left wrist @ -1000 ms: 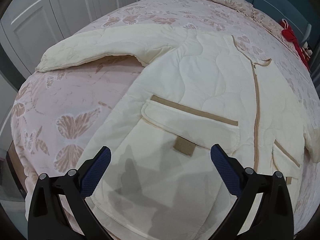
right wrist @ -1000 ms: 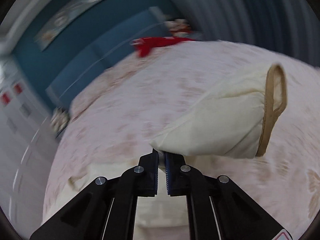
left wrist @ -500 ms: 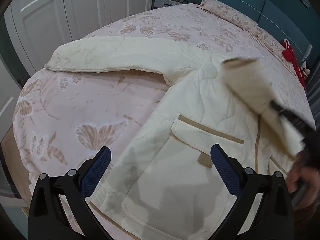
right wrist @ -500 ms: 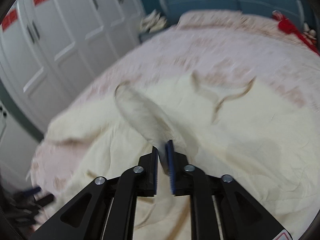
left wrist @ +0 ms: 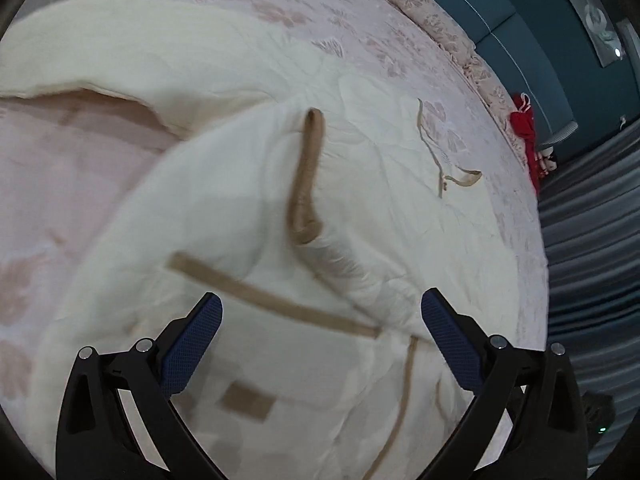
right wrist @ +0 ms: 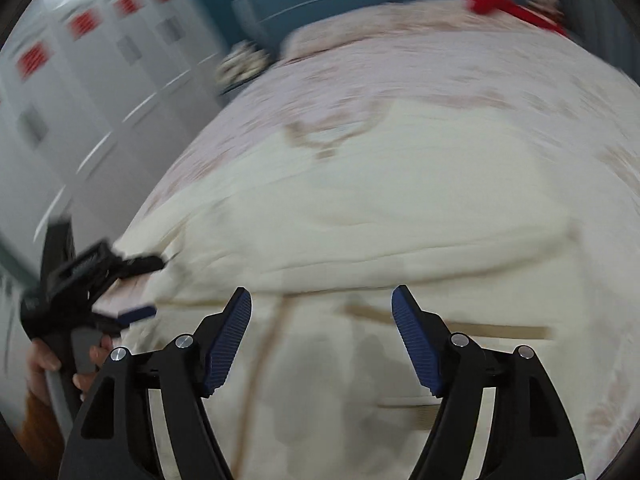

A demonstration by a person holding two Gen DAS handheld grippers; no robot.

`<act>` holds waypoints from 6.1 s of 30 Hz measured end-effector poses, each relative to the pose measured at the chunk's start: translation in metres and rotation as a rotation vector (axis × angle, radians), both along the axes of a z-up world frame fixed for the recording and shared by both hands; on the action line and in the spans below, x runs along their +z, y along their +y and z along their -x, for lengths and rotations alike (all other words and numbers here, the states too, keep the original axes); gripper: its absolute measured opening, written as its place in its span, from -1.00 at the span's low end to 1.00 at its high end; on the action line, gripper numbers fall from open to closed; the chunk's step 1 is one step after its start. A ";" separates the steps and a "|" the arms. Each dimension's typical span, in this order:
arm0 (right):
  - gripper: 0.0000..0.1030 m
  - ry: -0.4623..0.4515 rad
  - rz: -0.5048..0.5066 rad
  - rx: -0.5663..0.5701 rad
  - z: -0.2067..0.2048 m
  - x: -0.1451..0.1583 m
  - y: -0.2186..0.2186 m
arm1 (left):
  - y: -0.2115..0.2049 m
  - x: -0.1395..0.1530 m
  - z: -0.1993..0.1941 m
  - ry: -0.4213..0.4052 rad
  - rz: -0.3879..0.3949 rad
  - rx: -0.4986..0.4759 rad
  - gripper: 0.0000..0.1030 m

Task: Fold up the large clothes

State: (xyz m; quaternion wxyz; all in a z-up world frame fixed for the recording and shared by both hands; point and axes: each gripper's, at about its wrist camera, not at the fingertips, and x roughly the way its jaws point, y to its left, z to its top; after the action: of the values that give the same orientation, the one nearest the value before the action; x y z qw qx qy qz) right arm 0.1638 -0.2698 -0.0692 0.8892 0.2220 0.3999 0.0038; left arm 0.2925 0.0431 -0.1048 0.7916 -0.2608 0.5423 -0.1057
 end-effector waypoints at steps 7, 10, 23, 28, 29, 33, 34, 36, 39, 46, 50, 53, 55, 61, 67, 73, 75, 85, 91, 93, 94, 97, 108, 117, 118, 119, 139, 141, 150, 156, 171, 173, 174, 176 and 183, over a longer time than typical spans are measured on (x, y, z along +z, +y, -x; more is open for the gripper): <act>0.36 0.044 -0.203 -0.338 -0.008 -0.037 -0.116 | -0.018 -0.011 -0.028 0.019 0.011 0.005 -0.05; 0.03 0.067 -0.267 -0.401 -0.023 -0.055 -0.133 | -0.019 -0.007 -0.037 0.014 -0.033 -0.013 -0.73; -0.83 0.018 -0.156 -0.304 -0.051 -0.045 -0.119 | -0.014 0.016 -0.039 -0.179 -0.229 -0.070 -0.88; -0.81 0.084 -0.106 -0.310 -0.052 -0.070 -0.116 | -0.024 -0.029 -0.029 -0.139 -0.310 -0.086 -0.86; -0.80 0.099 -0.082 -0.304 -0.055 -0.067 -0.115 | -0.025 -0.030 -0.028 -0.145 -0.319 -0.085 -0.85; -0.55 0.117 -0.005 -0.314 -0.042 -0.049 -0.109 | -0.030 -0.023 -0.026 -0.166 -0.376 -0.107 -0.73; -0.52 0.113 0.017 -0.322 -0.036 -0.044 -0.110 | -0.029 -0.020 -0.025 -0.167 -0.385 -0.107 -0.64; -0.52 0.110 0.096 -0.344 -0.022 -0.029 -0.105 | -0.018 -0.002 -0.018 -0.183 -0.413 -0.075 -0.18; -0.49 0.067 0.154 -0.336 -0.007 -0.004 -0.090 | -0.005 0.033 -0.004 -0.260 -0.442 -0.005 -0.01; -0.49 0.032 0.191 -0.059 -0.051 0.003 0.006 | -0.052 0.041 -0.005 -0.287 -0.395 -0.106 0.01; -0.57 0.081 0.234 0.024 -0.080 -0.025 0.045 | -0.081 0.003 -0.009 -0.238 -0.449 -0.166 -0.01; -0.60 0.128 0.265 0.045 -0.090 -0.050 0.056 | -0.082 -0.019 -0.007 -0.231 -0.465 -0.163 -0.01; -0.60 0.135 0.264 0.046 -0.090 -0.062 0.058 | -0.084 -0.024 -0.004 -0.242 -0.475 -0.169 0.00; -0.64 0.113 0.262 0.035 -0.086 -0.073 0.056 | -0.088 -0.036 0.000 -0.295 -0.486 -0.165 0.00; -0.64 0.093 0.293 0.025 -0.087 -0.079 0.062 | -0.090 -0.041 0.001 -0.328 -0.481 -0.156 0.00; -0.63 0.087 0.312 0.027 -0.087 -0.077 0.064 | -0.072 -0.026 0.004 -0.330 -0.362 -0.138 0.03; -0.62 0.091 0.265 0.032 -0.087 -0.076 0.057 | -0.040 -0.003 0.008 -0.317 -0.273 -0.080 0.11; -0.17 0.092 0.180 -0.028 -0.037 -0.035 0.064 | 0.289 0.017 -0.004 -0.158 -0.135 0.546 0.80; -0.01 0.108 0.245 0.009 0.011 -0.020 0.095 | 0.385 -0.028 -0.017 -0.075 -0.006 0.731 0.63; 0.02 0.125 0.231 0.015 0.020 -0.020 0.100 | 0.384 -0.026 -0.027 -0.105 -0.050 0.715 0.42; 0.03 0.135 0.225 0.013 0.025 -0.021 0.103 | 0.381 -0.025 -0.033 -0.114 -0.069 0.690 -0.05; 0.03 0.154 0.205 0.012 0.033 -0.023 0.109 | 0.368 -0.020 -0.058 -0.089 -0.057 0.612 -0.85; 0.03 0.096 0.159 -0.008 0.051 -0.006 0.097 | 0.114 0.198 -0.048 -0.617 -0.184 0.079 -0.89; 0.16 0.083 0.195 -0.080 0.082 0.002 0.048 | -0.131 0.131 0.020 -0.457 -0.023 -0.296 0.31; 0.17 0.084 0.194 -0.092 0.085 0.002 0.041 | -0.141 0.110 0.028 -0.418 0.008 -0.295 0.31; 0.19 0.084 0.192 -0.106 0.088 0.002 0.032 | -0.143 0.097 0.034 -0.390 0.018 -0.296 0.31; 0.34 0.084 -0.122 -0.376 -0.066 -0.025 -0.100 | 0.050 -0.030 -0.063 0.032 0.271 0.261 0.17; 0.14 0.087 -0.188 -0.362 -0.078 -0.035 -0.102 | 0.052 -0.036 -0.067 0.047 0.275 0.274 -0.18; -0.78 -0.157 -0.021 -0.181 -0.054 0.056 -0.054 | 0.067 0.030 -0.059 -0.198 0.163 0.220 -0.84; -0.78 0.125 -0.001 -0.205 -0.060 -0.035 -0.061 | 0.048 -0.017 -0.047 -0.103 -0.024 0.153 -0.86; -0.37 0.057 0.251 -0.262 -0.021 0.027 -0.023 | 0.029 0.061 0.000 -0.313 -0.434 0.102 0.01; -0.38 0.054 0.235 -0.176 -0.036 0.030 -0.003 | 0.008 0.073 -0.005 -0.338 -0.419 0.036 0.10; -0.38 0.047 0.217 -0.111 -0.049 0.027 0.014 | -0.003 0.072 -0.009 -0.337 -0.430 0.006 0.10; -0.39 0.056 0.233 -0.048 -0.066 0.018 0.037 | -0.027 0.064 -0.018 -0.333 -0.480 -0.053 0.09; -0.47 0.150 0.297 0.017 -0.107 -0.034 0.065 | -0.074 0.003 -0.033 -0.272 -0.594 -0.160 -0.01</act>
State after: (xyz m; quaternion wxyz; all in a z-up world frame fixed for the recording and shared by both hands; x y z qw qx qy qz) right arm 0.2703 -0.2048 -0.1036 0.8798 0.0845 0.4633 -0.0645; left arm 0.3250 -0.0309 -0.1018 0.8873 0.0411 0.4577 -0.0389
